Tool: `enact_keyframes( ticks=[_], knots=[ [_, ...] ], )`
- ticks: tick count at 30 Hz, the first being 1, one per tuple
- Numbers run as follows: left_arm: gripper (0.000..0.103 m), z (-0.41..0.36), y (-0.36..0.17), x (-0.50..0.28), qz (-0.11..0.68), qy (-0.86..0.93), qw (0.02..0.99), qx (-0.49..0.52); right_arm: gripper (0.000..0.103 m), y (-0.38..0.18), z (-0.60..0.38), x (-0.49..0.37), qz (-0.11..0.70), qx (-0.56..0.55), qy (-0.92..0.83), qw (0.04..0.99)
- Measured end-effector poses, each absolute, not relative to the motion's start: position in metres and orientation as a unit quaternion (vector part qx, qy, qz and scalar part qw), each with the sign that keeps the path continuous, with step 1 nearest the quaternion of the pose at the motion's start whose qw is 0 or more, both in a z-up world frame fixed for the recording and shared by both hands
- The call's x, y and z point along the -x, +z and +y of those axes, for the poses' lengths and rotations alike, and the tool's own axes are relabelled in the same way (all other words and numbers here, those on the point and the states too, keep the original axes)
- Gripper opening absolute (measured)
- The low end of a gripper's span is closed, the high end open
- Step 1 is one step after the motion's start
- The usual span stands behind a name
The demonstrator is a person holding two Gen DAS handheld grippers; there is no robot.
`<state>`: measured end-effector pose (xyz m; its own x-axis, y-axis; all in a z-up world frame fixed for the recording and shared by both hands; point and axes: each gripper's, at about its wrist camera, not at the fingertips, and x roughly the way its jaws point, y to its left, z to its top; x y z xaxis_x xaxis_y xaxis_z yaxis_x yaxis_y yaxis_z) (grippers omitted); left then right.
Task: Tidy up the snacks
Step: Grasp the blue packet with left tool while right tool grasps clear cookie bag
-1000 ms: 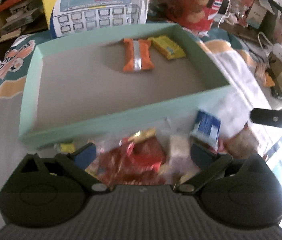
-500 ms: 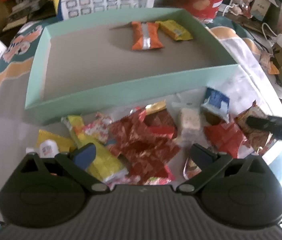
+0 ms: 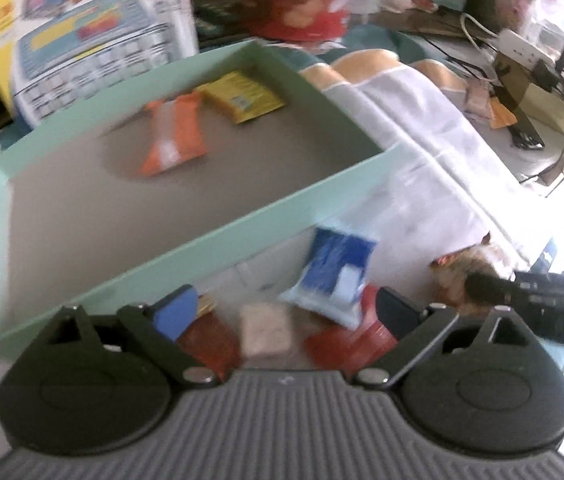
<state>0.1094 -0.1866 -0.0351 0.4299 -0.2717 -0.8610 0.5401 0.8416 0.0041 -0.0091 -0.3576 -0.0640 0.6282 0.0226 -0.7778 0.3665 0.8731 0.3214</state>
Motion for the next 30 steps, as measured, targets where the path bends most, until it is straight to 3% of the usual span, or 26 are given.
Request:
enact_keyframes(
  ticks=[6,9,10,11,20,24,30],
  knots=[
    [0.08,-0.228,-0.058,-0.122,0.498,-0.25,0.813,-0.17,0.03,-0.068,-0.364,0.013,0.412,-0.245,-0.089,0.873],
    [0.058,-0.235,-0.075,-0.13,0.52,-0.249,0.799,-0.174,0.03,-0.071,-0.368,0.016,0.406,-0.262,-0.086,0.871],
    [0.044,-0.236,-0.08,-0.132,0.524,-0.249,0.796,-0.173,0.031,-0.072,-0.368,0.016,0.405,-0.267,-0.085,0.87],
    [0.041,-0.236,-0.082,-0.132,0.522,-0.256,0.796,-0.167,0.031,-0.073,-0.37,0.016,0.405,-0.272,-0.084,0.869],
    [0.037,-0.226,-0.074,-0.123,0.509,-0.264,0.804,-0.158,0.047,-0.083,-0.368,0.006,0.409,-0.27,-0.082,0.868],
    [0.037,-0.21,-0.062,-0.119,0.507,-0.275,0.805,-0.138,0.033,-0.078,-0.361,0.004,0.407,-0.257,-0.071,0.874],
    [0.037,-0.186,-0.041,-0.109,0.5,-0.284,0.812,-0.104,0.03,-0.068,-0.365,0.006,0.4,-0.283,-0.078,0.868]
  ],
)
